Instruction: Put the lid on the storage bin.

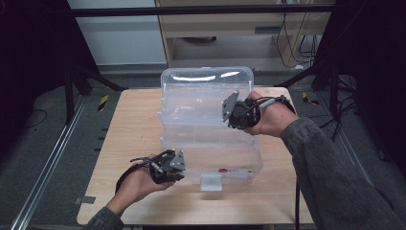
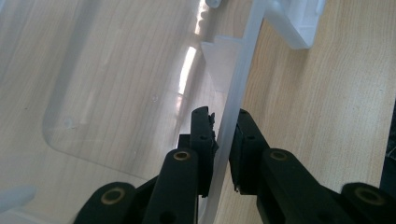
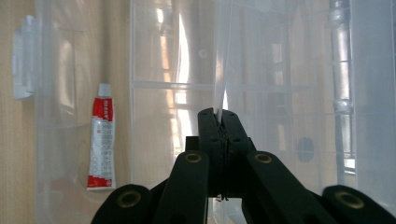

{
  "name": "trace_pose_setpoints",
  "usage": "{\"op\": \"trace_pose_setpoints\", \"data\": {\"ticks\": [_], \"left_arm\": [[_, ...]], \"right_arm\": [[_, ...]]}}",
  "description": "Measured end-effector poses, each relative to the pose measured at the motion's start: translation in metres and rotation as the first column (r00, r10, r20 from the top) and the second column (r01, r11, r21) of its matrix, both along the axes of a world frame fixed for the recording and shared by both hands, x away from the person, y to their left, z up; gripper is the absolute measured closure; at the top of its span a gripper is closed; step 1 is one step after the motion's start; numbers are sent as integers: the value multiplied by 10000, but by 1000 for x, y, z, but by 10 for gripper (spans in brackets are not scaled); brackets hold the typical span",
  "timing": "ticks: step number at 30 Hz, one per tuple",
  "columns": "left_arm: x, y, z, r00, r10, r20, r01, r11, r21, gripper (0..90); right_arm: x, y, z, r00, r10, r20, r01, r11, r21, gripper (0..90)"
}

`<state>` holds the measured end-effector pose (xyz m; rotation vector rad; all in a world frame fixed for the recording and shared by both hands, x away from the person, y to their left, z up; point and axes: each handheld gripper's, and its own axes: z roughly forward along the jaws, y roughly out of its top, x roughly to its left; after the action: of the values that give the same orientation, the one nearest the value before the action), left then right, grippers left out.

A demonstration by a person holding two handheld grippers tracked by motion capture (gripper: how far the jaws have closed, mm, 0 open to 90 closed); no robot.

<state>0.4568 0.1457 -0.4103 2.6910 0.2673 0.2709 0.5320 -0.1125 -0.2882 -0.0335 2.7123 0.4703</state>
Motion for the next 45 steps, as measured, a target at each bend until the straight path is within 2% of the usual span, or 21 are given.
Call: {"op": "trace_pose_setpoints", "data": {"ticks": [8, 9, 12, 13, 21, 30, 32, 35, 38, 39, 45], "left_arm": [[-1, 0, -1, 9998, 174, 20, -174, 9998, -93, 797], [-4, -1, -1, 9994, 331, 75, -330, 9994, -124, 794], [-4, -1, -2, 9996, 209, 209, -207, 9997, -86, 789], [-6, -1, -2, 9994, 305, 162, -302, 9994, -174, 789], [-8, -1, -2, 9989, 332, 329, -326, 9993, -198, 781], [-9, 0, -3, 9986, 232, 476, -222, 9995, -208, 779], [-11, 0, -4, 9981, 567, 253, -558, 9978, -356, 780], [-11, 0, -4, 9980, 591, 224, -582, 9975, -394, 780], [-11, 0, -5, 9983, 508, 288, -497, 9980, -382, 779], [-9, 1, -4, 9985, 208, 511, -195, 9995, -265, 778], [-9, 1, -4, 9986, 222, 473, -207, 9993, -311, 776]], "right_arm": [[-11, -5, -6, 10000, 11, 5, -11, 9999, 113, 888], [-13, -7, -7, 10000, 1, -38, 0, 9998, 186, 888], [-15, -11, -9, 9999, -47, -96, 51, 9992, 400, 887], [-17, -12, -10, 10000, -19, -93, 23, 9989, 458, 887], [-30, -13, -15, 9998, 168, -67, -167, 9996, 211, 880], [-36, -15, -19, 9996, 144, -237, -138, 9995, 269, 878], [-36, -16, -20, 9994, 96, -336, -85, 9994, 324, 878], [-39, -16, -22, 9992, 151, -377, -139, 9994, 307, 877], [-41, -16, -22, 9992, 151, -359, -144, 9997, 217, 876], [-42, -15, -24, 9993, 178, -324, -171, 9996, 215, 875], [-45, -16, -26, 9988, 216, -443, -208, 9996, 181, 874]]}}
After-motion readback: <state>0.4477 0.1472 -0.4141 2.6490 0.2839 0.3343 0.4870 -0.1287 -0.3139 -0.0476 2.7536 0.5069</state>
